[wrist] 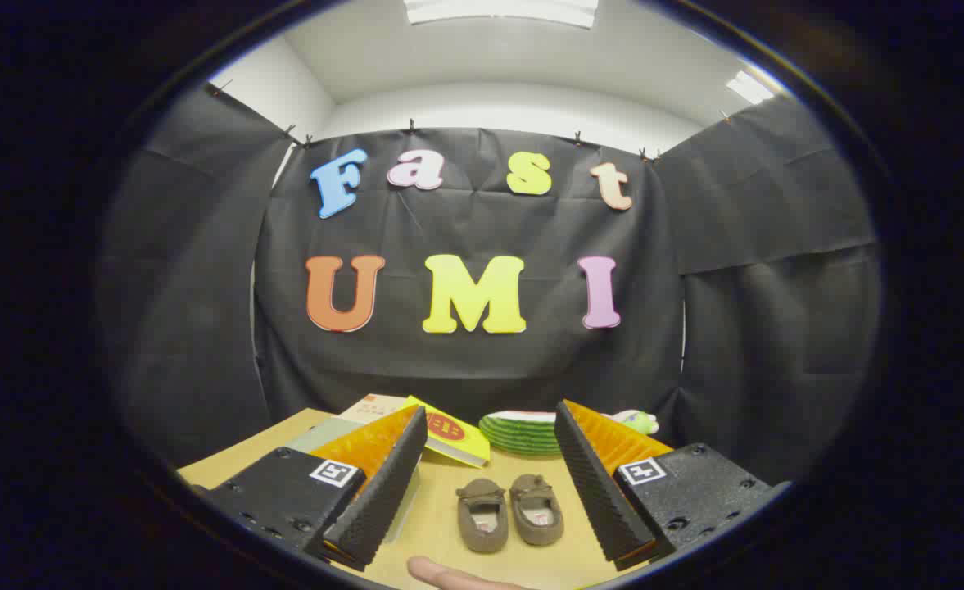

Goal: Open the storage box then place both shoes into the box .Put the left shoe in first, then the right shoe, with the right side of both shoes facing outward in a uniform manner.

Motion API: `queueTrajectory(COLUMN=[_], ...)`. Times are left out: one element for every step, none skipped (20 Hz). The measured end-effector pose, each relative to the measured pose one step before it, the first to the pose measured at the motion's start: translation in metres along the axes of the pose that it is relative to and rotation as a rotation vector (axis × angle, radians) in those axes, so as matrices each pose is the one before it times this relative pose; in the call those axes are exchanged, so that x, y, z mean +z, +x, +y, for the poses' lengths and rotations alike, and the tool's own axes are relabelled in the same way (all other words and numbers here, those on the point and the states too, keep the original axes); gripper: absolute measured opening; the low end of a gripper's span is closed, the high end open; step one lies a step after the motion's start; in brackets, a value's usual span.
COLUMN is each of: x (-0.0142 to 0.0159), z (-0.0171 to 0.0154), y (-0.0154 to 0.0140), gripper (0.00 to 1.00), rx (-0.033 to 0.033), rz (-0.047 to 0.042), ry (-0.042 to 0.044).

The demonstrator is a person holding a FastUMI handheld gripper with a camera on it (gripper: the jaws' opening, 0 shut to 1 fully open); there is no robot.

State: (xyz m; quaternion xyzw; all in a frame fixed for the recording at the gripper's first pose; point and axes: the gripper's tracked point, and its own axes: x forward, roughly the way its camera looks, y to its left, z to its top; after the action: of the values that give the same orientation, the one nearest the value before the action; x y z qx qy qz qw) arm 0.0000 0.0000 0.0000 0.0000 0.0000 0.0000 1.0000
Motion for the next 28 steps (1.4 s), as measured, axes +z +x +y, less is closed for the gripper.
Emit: queueTrajectory(x=[0.00338,0.00172,0.0013,0.00166,0.00256,0.0019,0.00273,0.00043,-0.00085,-0.00132,-0.00039,0.00051,0.0034,0.00145,-0.00002,-0.00034,-0.00027,-0.00229,-0.00075,-0.00164,-0.00205,-0.00291,-0.00178,-0.00134,0.0002,-0.00278,-0.00199,-0.00299], z=[-0.00036,-0.00046,0.00005,0.00096,0.00124,0.00028,0.00046,-0.00091,-0.00079,0.00194,0.00173,0.00087,0.00193,0.00332,-0.00057,-0.0025,-0.00063,0.00235,0.00261,0.00165,0.00071,0.00227,0.00078,-0.0007,0.00008,0.00101,-0.00106,-0.00233], y=[0.00026,0.00022,-0.00076,0.00007,-0.00107,-0.00052,-0.00013,0.00061,0.00054,-0.00017,0.00132,0.00076,0.00055,0.00123,0.00088,0.00131,0.00267,0.00302,0.00399,0.0042,0.00386,0.00472,0.00434,0.00422,0.0058,0.00604,0.00568,0.00582], gripper=[1.0,1.0,1.0,1.0,1.0,1.0,1.0,1.0,1.0,1.0,1.0,1.0,1.0,1.0,1.0,1.0,1.0,1.0,1.0,1.0,1.0,1.0,1.0,1.0,1.0,1.0,1.0,1.0], rx=[-0.00164,-0.00193,0.00018,0.0022,0.00276,0.00082,0.0001,-0.00343,-0.00359,0.00497,0.00676,0.00375,0.01012,0.01254,0.00057,-0.00537,-0.00166,0.00516,0.00957,0.00916,0.00779,0.01067,0.0083,0.00325,0.00599,0.00939,0.00352,0.00285], rz=[-0.00458,-0.00137,0.00149,0.0007,-0.00114,-0.00215,-0.00694,-0.00371,0.00311,0.00604,0.00584,-0.00069,-0.00725,-0.00335,0.00045,0.00337,0.00695,0.01106,0.00872,0.01162,0.01256,0.01503,0.01417,0.00989,0.00806,0.01285,0.01454,0.01386], ry=[-0.00148,-0.00054,0.00078,0.00294,0.00244,-0.00155,-0.0022,-0.00195,-0.00034,0.00018,-0.0013,0.00062,0.0049,0.00671,0.00505,0.00054,-0.00116,0.00201,0.00867,0.00965,0.00718,0.00345,0.00227,0.0043,0.00067,-0.00049,0.00179,0.00366])
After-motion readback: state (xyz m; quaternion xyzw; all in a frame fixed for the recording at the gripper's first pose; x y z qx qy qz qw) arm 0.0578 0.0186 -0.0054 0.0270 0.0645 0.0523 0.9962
